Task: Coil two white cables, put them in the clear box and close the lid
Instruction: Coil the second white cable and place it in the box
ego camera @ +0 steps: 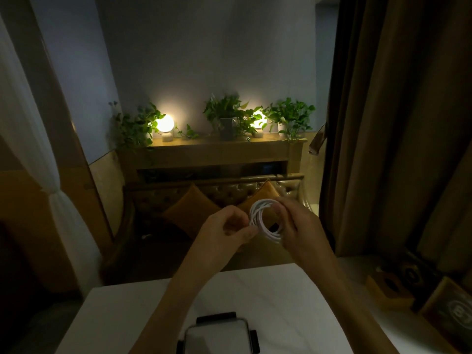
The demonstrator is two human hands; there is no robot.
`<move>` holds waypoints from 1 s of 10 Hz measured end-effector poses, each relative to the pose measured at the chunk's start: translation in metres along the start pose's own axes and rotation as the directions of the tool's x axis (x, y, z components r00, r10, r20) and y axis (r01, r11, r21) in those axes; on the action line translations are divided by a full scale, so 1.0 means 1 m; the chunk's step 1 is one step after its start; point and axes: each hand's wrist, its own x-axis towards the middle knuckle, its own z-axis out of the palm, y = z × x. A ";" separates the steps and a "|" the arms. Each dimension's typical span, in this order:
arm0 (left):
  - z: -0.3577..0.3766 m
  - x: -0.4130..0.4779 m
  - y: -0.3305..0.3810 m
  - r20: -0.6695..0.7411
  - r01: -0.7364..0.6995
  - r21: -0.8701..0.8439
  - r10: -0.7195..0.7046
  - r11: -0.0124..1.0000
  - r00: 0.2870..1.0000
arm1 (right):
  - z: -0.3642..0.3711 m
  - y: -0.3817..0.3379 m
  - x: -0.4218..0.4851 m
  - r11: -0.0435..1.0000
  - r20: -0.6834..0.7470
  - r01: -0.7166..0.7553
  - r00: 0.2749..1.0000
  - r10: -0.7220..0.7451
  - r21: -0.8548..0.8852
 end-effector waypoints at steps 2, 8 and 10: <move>-0.022 0.001 0.014 -0.029 -0.130 -0.033 0.129 0.991 0.991 | -0.001 -0.011 -0.011 0.991 0.231 0.117 0.968 -0.097 -0.072; 0.019 0.003 0.010 -0.028 0.014 -0.349 -0.025 0.937 0.999 | 0.002 -0.007 -0.016 0.981 0.010 0.193 0.981 -0.193 -0.022; 0.030 0.003 -0.009 -0.198 -0.095 -0.326 0.030 0.941 0.980 | 0.005 -0.001 -0.014 0.995 0.020 0.094 0.995 -0.095 0.040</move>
